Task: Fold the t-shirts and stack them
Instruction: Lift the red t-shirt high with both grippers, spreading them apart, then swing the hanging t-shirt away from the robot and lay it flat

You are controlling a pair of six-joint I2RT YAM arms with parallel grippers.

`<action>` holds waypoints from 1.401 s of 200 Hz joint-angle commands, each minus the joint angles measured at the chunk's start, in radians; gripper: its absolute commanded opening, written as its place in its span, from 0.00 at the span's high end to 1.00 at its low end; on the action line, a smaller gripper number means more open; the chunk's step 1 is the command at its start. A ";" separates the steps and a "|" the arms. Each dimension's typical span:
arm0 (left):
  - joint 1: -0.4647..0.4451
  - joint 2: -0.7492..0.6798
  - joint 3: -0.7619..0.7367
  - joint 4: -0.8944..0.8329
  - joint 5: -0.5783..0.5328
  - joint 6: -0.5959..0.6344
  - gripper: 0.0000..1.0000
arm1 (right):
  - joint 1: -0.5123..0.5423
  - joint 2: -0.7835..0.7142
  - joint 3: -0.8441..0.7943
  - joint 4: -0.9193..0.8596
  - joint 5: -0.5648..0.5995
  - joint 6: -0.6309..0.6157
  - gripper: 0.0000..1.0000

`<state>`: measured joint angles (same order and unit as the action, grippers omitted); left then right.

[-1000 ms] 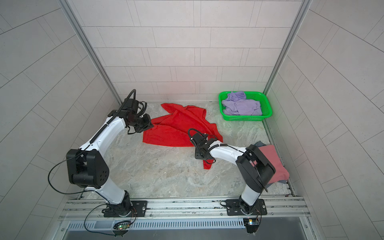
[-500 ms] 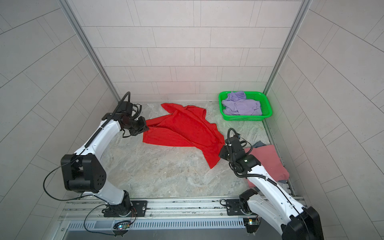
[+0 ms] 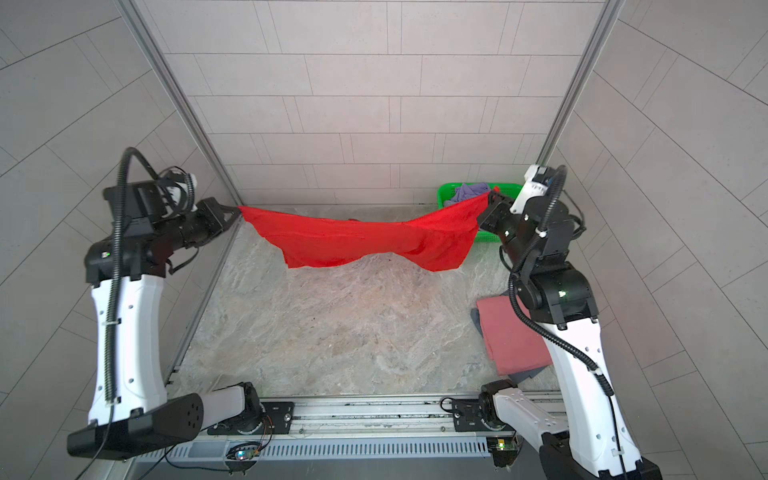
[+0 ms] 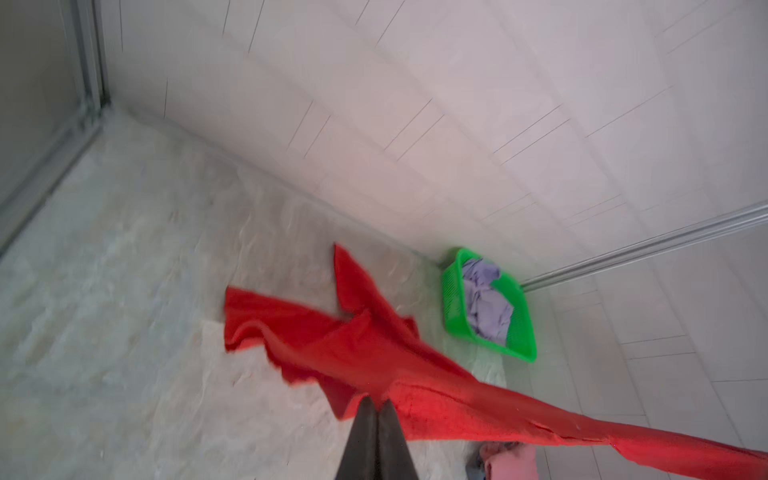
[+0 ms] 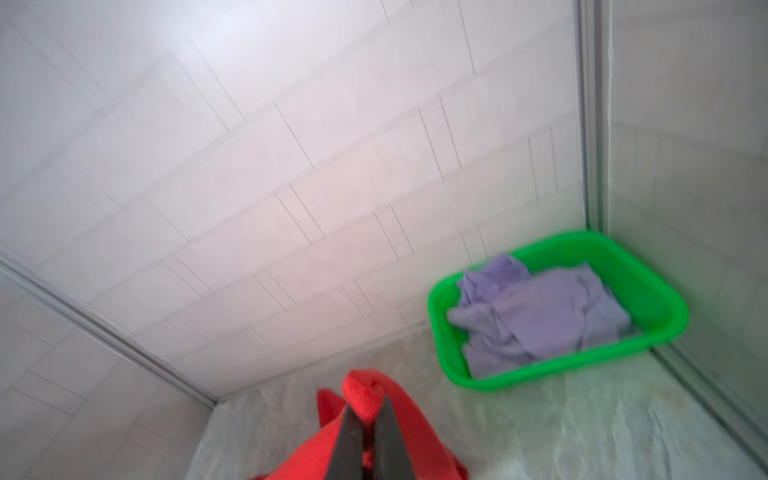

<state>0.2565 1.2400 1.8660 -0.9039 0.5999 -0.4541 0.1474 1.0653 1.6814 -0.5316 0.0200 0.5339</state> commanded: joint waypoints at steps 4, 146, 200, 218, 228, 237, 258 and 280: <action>0.010 -0.012 0.347 -0.074 -0.104 0.055 1.00 | -0.005 0.031 0.259 0.053 -0.021 -0.172 1.00; 0.010 0.189 -0.030 0.661 -0.088 -0.368 1.00 | -0.011 0.469 0.497 0.260 -0.082 -0.176 1.00; 0.016 0.513 0.340 0.708 0.038 -0.507 1.00 | -0.026 0.773 0.928 0.277 -0.090 -0.130 1.00; 0.034 0.522 0.427 0.696 0.033 -0.515 1.00 | -0.031 0.760 0.974 0.276 -0.091 -0.130 1.00; 0.050 0.501 0.426 0.702 0.034 -0.520 1.00 | -0.031 0.719 0.946 0.272 -0.100 -0.135 1.00; 0.064 0.467 0.401 0.696 0.032 -0.513 1.00 | -0.032 0.668 0.889 0.269 -0.107 -0.142 1.00; 0.077 0.351 0.249 0.682 0.033 -0.470 1.00 | -0.032 0.489 0.648 0.269 -0.118 -0.154 1.00; 0.077 0.216 0.040 0.595 0.052 -0.390 1.00 | -0.031 0.266 0.322 0.209 -0.114 -0.145 1.00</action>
<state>0.3252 1.5757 2.0663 -0.2550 0.6323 -0.9245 0.1249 1.5318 2.2459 -0.3004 -0.1009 0.3893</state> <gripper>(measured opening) 0.051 0.049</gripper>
